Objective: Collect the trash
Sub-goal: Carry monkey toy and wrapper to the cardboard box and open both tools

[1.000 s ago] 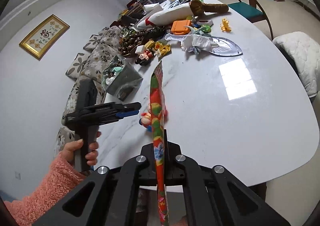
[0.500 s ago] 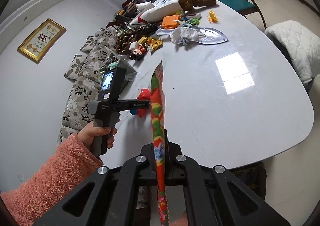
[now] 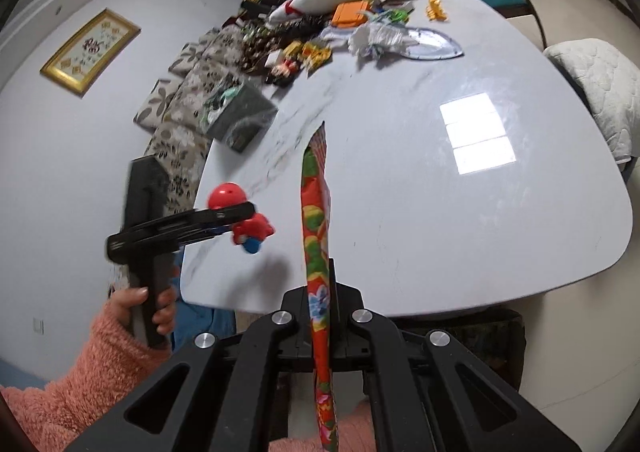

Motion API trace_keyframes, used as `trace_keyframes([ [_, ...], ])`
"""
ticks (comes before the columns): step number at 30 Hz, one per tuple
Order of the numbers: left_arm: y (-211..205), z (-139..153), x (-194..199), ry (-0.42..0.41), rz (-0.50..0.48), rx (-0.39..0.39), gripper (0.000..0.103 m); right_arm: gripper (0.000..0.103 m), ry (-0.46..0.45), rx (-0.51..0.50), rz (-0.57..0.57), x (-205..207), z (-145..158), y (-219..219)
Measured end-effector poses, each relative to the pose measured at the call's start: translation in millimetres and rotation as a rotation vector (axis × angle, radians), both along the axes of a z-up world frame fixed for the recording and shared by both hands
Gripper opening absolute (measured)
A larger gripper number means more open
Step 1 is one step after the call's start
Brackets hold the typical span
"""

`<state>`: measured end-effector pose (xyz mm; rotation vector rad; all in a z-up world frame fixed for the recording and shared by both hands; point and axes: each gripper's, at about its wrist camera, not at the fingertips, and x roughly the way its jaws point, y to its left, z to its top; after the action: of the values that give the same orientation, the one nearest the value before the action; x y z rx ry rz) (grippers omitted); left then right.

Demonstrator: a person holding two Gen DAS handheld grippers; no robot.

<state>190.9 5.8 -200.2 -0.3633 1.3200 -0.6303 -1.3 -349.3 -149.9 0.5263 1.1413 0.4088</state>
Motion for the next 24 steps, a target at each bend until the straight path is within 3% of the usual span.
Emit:
trace_keyframes([
  [2, -10.2, 7.4, -25.8, -0.002, -0.023, -0.047, 0.057, 0.001, 0.008, -0.018, 0.028, -7.7, -2.0, -0.8],
  [5, -30.1, 13.5, -64.3, -0.004, -0.091, -0.039, 0.057, 0.001, 0.037, -0.029, 0.070, -23.9, -9.3, -3.7],
  [10, -67.6, -21.4, -134.0, 0.073, -0.180, -0.003, 0.057, 0.001, 0.142, -0.067, 0.151, -62.7, -41.6, -8.2],
  [14, -98.1, -81.8, -172.9, 0.151, -0.222, 0.060, 0.057, 0.001, 0.267, -0.088, 0.164, -87.8, -98.1, -12.4],
  [16, -114.9, -127.3, -184.8, 0.202, -0.236, 0.080, 0.057, 0.001, 0.304, -0.109, 0.160, -93.5, -131.8, -14.1],
  [20, -141.4, -220.5, -189.4, 0.235, -0.216, 0.175, 0.057, 0.001, 0.378, -0.159, 0.117, -94.4, -220.0, -20.3],
  [24, -146.2, -303.3, -188.9, 0.286, -0.178, 0.276, 0.057, 0.001, 0.408, -0.193, 0.100, -84.7, -288.1, -17.2],
])
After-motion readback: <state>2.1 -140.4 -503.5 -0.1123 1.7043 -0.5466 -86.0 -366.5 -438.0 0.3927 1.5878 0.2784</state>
